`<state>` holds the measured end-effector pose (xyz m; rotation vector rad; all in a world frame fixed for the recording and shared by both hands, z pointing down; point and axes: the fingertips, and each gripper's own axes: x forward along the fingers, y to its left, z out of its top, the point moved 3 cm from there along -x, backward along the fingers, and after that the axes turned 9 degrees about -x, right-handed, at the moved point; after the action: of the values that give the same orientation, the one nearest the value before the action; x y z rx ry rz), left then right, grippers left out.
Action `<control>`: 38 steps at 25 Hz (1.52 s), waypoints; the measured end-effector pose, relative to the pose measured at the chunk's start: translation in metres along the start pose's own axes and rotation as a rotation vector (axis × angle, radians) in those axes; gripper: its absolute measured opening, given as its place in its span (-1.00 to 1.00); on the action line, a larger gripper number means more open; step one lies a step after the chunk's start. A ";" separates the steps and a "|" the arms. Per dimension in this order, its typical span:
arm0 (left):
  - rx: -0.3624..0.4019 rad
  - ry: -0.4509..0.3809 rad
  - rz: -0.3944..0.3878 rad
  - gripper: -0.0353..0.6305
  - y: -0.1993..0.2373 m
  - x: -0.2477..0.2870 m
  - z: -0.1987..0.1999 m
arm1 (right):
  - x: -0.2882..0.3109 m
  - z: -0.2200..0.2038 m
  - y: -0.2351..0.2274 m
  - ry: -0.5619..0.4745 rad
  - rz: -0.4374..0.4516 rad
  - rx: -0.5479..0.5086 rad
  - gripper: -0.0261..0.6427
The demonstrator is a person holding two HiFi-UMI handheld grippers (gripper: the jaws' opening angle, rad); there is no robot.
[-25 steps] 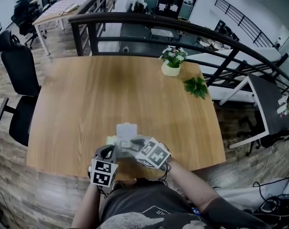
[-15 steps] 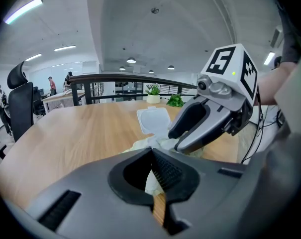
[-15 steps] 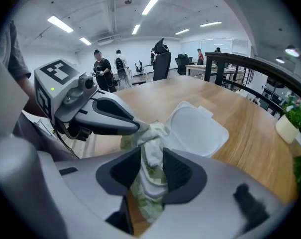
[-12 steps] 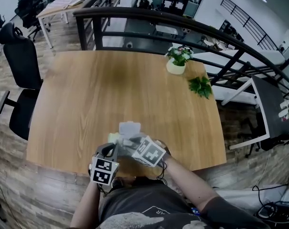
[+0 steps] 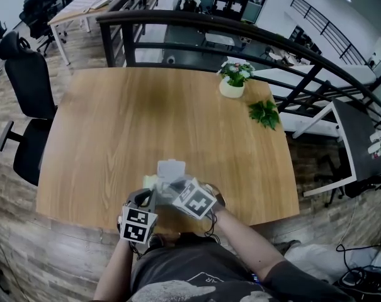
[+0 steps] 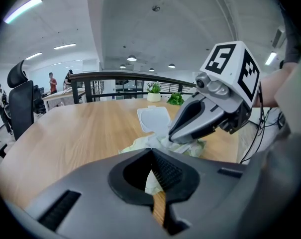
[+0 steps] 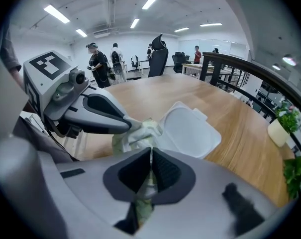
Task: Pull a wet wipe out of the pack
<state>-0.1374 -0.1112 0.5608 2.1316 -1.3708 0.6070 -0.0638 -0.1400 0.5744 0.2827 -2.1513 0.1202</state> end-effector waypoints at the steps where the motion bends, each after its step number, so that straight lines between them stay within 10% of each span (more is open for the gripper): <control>1: 0.000 0.001 0.000 -0.85 0.000 0.000 0.000 | 0.000 -0.001 0.000 -0.003 -0.007 -0.001 -0.83; 38: 0.022 0.026 -0.075 -0.85 0.006 -0.001 -0.003 | -0.071 -0.060 -0.019 0.031 -0.319 0.175 -0.84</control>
<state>-0.1438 -0.1105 0.5632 2.1746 -1.2699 0.6201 0.0275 -0.1353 0.5490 0.7162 -2.0395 0.1286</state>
